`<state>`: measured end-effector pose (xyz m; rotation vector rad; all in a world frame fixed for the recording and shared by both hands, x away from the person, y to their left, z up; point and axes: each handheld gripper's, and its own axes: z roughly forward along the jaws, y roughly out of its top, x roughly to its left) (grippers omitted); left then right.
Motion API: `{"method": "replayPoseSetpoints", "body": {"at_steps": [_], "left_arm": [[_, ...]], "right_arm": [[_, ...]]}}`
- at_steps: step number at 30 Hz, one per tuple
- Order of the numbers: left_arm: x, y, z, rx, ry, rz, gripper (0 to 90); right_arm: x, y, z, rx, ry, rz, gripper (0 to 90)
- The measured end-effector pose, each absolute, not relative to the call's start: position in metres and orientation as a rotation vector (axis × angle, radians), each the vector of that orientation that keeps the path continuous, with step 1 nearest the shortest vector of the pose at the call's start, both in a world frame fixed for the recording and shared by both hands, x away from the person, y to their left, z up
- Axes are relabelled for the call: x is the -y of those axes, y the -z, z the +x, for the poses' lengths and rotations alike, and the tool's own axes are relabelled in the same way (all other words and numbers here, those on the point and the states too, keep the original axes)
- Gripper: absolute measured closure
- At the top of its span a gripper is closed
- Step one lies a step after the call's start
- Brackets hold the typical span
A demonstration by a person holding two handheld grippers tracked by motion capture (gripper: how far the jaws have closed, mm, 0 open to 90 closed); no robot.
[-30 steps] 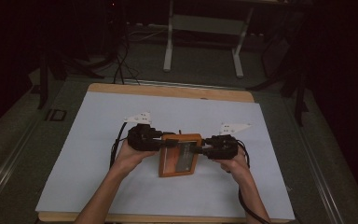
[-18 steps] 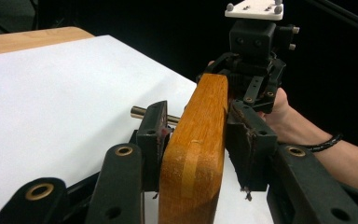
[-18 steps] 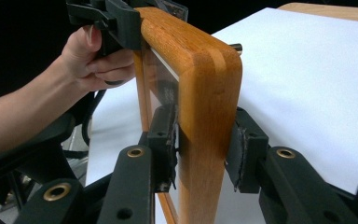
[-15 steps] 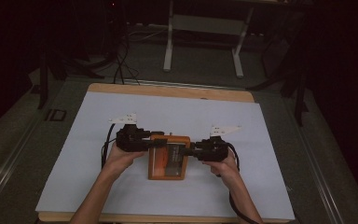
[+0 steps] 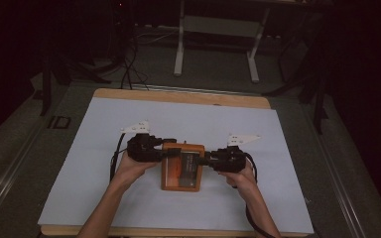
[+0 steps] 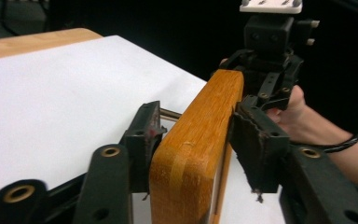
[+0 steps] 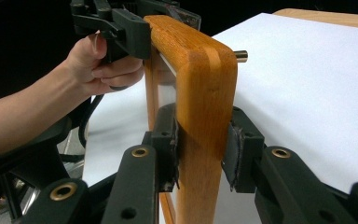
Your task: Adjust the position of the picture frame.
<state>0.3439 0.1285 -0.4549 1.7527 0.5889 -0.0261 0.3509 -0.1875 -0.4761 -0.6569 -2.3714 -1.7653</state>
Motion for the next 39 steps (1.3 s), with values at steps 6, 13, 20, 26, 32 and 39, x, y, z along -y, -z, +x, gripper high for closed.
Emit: {"method": "replayPoseSetpoints", "body": {"at_steps": [6, 13, 20, 26, 32, 39], "left_arm": [[-0.147, 0.463, 0.325, -0.627, -0.080, 1.738, 45.8], [-0.144, 0.485, 0.316, -0.688, -0.135, 1.807, 51.1], [-0.135, 0.490, 0.320, -0.712, -0.170, 1.857, 59.0], [-0.135, 0.494, 0.326, -0.769, -0.185, 1.866, 58.7], [-0.133, 0.500, 0.334, -0.836, -0.186, 1.865, 57.2], [-0.134, 0.509, 0.351, -0.922, -0.092, 1.852, 55.7]], "right_arm": [[0.187, 0.477, 0.353, 2.368, 1.765, -0.657, 68.5], [0.184, 0.476, 0.356, 2.379, 1.765, -0.677, 68.0], [0.186, 0.479, 0.359, 2.389, 1.753, -0.753, 66.7], [0.184, 0.483, 0.365, 2.402, 1.728, -0.854, 63.0], [0.182, 0.490, 0.373, 2.373, 1.717, -0.984, 60.0], [0.178, 0.501, 0.389, 2.351, 1.639, -1.079, 55.6]]}}
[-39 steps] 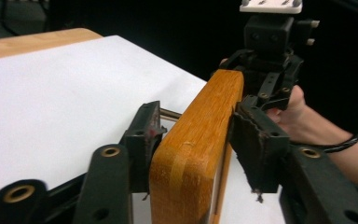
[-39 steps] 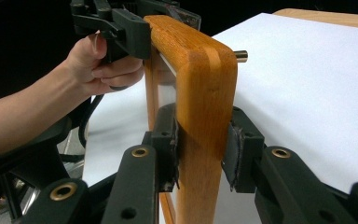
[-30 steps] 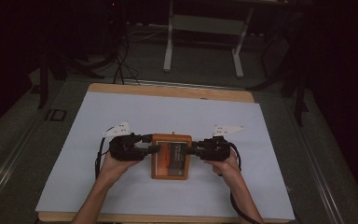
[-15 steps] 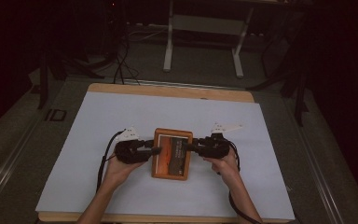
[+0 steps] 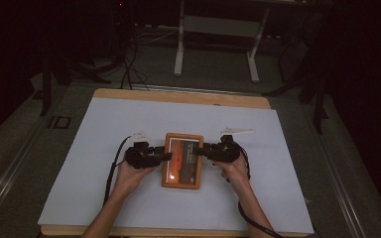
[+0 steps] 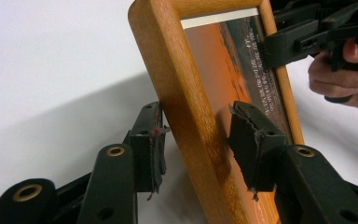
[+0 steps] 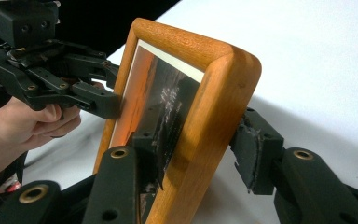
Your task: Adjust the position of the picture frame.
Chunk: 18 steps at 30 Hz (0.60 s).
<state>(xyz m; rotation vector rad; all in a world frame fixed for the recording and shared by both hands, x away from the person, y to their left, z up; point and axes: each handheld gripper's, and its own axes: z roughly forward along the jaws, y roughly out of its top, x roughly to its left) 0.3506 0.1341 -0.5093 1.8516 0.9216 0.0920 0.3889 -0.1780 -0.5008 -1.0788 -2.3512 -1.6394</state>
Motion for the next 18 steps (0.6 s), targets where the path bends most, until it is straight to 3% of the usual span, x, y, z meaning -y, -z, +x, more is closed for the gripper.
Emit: {"method": "replayPoseSetpoints", "body": {"at_steps": [18], "left_arm": [[-0.132, 0.524, 0.369, -1.080, 0.012, 1.890, 48.0]], "right_arm": [[0.165, 0.519, 0.413, 2.309, 1.464, -1.265, 50.3]]}}
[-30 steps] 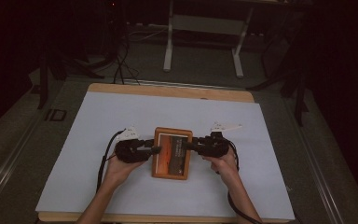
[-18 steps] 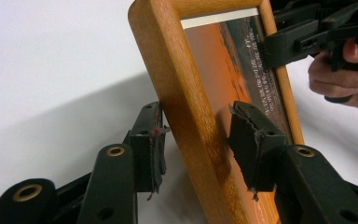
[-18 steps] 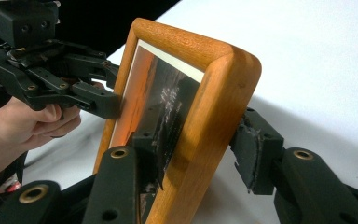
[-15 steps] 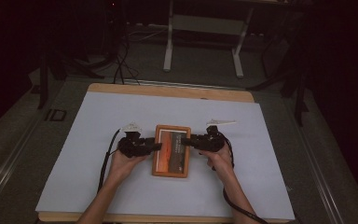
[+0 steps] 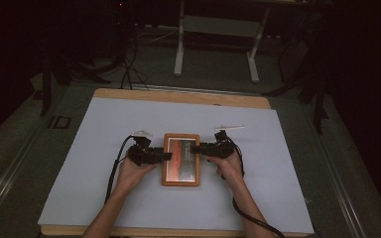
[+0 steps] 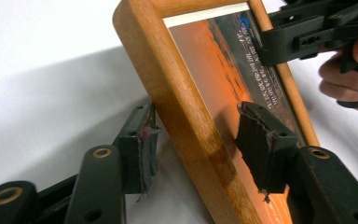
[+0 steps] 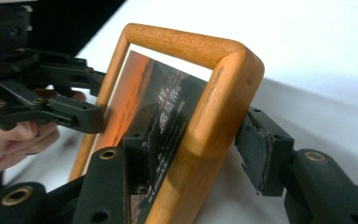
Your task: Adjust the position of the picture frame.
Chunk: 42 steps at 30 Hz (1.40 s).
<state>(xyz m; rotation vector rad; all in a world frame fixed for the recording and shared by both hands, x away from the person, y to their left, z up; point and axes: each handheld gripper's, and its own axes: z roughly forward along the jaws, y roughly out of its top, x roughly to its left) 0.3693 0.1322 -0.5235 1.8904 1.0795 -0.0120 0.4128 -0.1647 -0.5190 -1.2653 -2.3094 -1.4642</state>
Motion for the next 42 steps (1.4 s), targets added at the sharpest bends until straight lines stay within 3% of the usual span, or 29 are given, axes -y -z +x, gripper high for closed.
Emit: {"method": "replayPoseSetpoints", "body": {"at_steps": [15, 22, 42], "left_arm": [[-0.128, 0.529, 0.381, -1.073, 0.073, 1.904, 45.7], [-0.127, 0.524, 0.376, -1.065, 0.012, 1.926, 39.6], [-0.146, 0.498, 0.350, -1.066, -0.246, 1.867, 41.6]], "right_arm": [[0.169, 0.523, 0.409, 2.346, 1.420, -1.333, 48.9], [0.166, 0.520, 0.407, 2.401, 1.394, -1.329, 45.7], [0.162, 0.493, 0.384, 2.683, 1.425, -1.301, 45.1]]}}
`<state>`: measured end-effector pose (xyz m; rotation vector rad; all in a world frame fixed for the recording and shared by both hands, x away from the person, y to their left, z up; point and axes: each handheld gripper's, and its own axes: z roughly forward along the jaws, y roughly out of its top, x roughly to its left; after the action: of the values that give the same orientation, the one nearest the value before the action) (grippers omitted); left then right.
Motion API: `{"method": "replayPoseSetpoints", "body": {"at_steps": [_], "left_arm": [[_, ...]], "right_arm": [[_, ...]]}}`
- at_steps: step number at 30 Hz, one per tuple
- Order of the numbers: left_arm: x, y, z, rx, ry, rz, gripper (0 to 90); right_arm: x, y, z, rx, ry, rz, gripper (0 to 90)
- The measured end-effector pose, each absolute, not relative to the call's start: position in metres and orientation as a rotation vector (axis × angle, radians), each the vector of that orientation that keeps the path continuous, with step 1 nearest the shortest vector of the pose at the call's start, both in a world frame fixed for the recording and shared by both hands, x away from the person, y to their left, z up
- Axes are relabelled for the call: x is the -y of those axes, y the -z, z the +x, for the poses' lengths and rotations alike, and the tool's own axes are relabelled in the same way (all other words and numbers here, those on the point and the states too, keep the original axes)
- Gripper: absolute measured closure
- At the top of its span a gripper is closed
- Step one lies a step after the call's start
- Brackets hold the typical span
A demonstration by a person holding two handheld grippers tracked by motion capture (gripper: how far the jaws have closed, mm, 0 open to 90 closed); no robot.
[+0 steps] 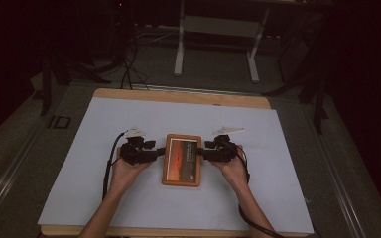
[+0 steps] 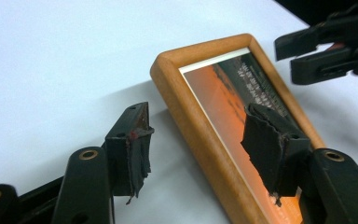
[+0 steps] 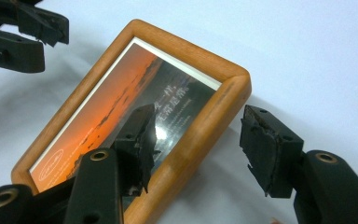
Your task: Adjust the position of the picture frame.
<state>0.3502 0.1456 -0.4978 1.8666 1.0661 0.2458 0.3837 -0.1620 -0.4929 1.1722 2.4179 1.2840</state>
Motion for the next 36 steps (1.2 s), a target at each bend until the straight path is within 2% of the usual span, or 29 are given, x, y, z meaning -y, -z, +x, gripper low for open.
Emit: {"method": "replayPoseSetpoints", "body": {"at_steps": [2, 7, 24, 36], "left_arm": [[-0.144, 0.498, 0.342, -1.058, -0.309, 1.888, 41.6], [-0.143, 0.496, 0.333, -1.042, -0.367, 1.918, 41.6], [-0.134, 0.494, 0.308, -1.004, -0.426, 1.929, 41.4], [-0.139, 0.513, 0.299, -1.033, -0.404, 1.931, 41.5]], "right_arm": [[0.159, 0.488, 0.378, -2.421, -1.272, 1.127, 46.1], [0.154, 0.481, 0.373, -2.421, -1.231, 1.074, 46.4], [0.146, 0.480, 0.374, -2.423, -1.159, 0.998, 47.7], [0.142, 0.474, 0.378, -2.389, -1.132, 0.990, 49.8]]}}
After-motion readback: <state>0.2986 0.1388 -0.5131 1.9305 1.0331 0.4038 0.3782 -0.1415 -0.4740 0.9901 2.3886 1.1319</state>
